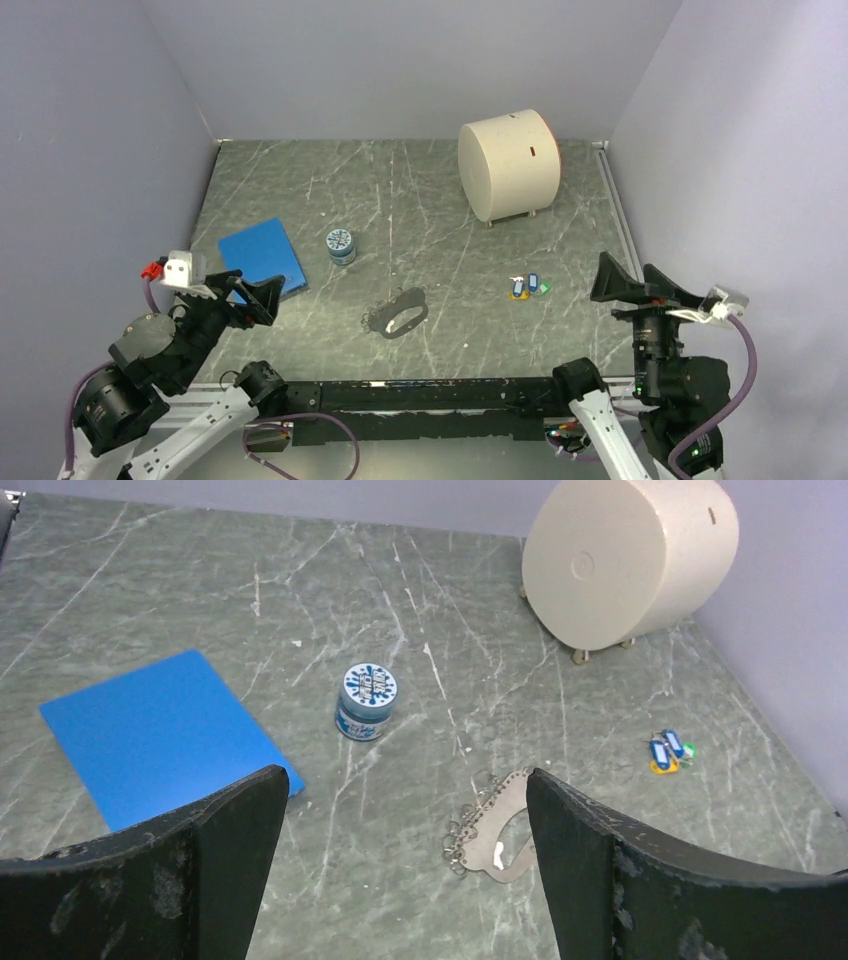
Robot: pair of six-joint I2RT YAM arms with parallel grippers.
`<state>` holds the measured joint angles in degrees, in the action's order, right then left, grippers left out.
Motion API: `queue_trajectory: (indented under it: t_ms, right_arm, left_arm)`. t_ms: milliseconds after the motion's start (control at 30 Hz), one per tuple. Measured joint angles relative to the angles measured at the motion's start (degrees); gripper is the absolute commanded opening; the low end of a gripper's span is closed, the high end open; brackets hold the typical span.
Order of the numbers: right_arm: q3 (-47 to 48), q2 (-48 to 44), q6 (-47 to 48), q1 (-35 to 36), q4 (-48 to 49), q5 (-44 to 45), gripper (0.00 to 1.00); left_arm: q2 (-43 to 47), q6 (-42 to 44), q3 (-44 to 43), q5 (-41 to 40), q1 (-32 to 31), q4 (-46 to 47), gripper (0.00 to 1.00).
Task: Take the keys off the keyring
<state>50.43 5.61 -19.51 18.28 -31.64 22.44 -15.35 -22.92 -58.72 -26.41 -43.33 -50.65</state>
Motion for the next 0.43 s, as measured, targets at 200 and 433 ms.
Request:
queue_trajectory:
  t_ms: [200,433]
  right_arm:
    - [-6.3,-5.5,4.3,-0.1,0.9,5.0,0.99]
    - [-11.1,-5.5,6.7,0.0,1.5,6.6,0.99]
  left_arm:
    - [5.5,3.8,7.6,-1.0,0.0,3.4,0.94]
    - [10.1,5.7,11.7,-2.7,0.0,5.8,0.94]
